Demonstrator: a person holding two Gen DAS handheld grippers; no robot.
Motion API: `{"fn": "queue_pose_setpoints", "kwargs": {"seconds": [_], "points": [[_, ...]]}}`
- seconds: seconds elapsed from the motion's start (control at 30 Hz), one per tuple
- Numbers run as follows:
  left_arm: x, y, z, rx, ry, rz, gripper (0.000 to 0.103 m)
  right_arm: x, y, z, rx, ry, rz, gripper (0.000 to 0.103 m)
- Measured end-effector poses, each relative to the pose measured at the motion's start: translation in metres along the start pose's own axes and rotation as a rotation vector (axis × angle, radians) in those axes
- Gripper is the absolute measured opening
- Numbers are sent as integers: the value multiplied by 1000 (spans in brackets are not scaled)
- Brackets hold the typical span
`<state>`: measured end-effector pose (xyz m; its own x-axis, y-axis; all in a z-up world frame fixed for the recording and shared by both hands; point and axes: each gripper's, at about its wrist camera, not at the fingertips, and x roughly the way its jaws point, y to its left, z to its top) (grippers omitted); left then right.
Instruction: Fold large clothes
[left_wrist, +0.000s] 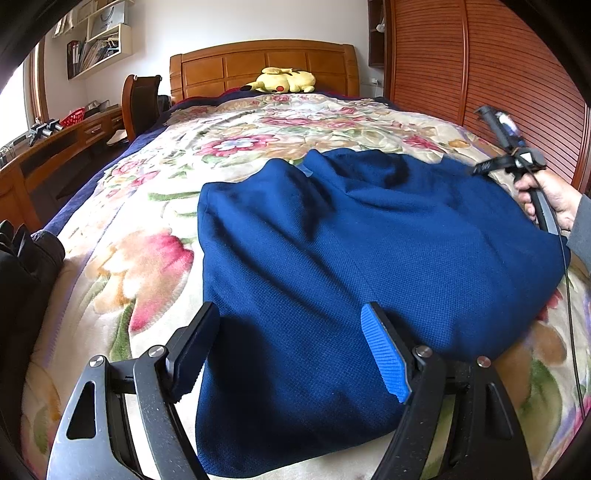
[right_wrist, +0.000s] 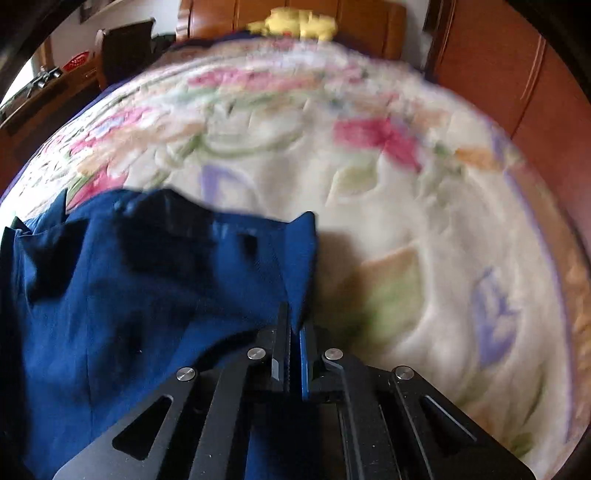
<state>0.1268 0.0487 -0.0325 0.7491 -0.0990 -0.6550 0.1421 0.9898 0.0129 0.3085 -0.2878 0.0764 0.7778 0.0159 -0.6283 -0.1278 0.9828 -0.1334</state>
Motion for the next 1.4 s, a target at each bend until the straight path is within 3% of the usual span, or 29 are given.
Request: {"fn": "queue_pose_setpoints", "kwargs": {"seconds": [0.07,0.2,0.23,0.3,0.37,0.4,0.6,0.77,0.87,1.0,1.4], "points": [[0,0,0,-3,-1,-3,80,-18,-16,0,56,-65,-89,2],[2,2,-1,-7,1,-4,80,-16,-28,-8,55,11,-109,4],[2,2,-1,-8,0,-4,80,-19,-27,-12,41,8,-112,10],[0,3,-1,-10,-4,0,80,-30,-26,-18,19,-15,-142,43],[-4,5,-1,-15,-15,5,80,-50,-23,-32,6,-49,-109,61],[-7,6,-1,-20,-22,4,80,-63,-17,-40,4,-58,-90,64],[-38,21,-3,-40,-82,-8,80,-130,-14,-106,9,-116,-9,68],[-46,32,-15,-44,-71,8,77,-160,-11,-143,19,-113,89,82],[-45,38,-21,-61,-46,27,75,-157,-8,-158,-5,-95,86,83],[-39,40,-27,-64,-6,51,75,-142,2,-160,-59,-46,13,86],[-31,42,-34,-54,33,35,72,-114,-19,-169,92,2,162,88]]}}
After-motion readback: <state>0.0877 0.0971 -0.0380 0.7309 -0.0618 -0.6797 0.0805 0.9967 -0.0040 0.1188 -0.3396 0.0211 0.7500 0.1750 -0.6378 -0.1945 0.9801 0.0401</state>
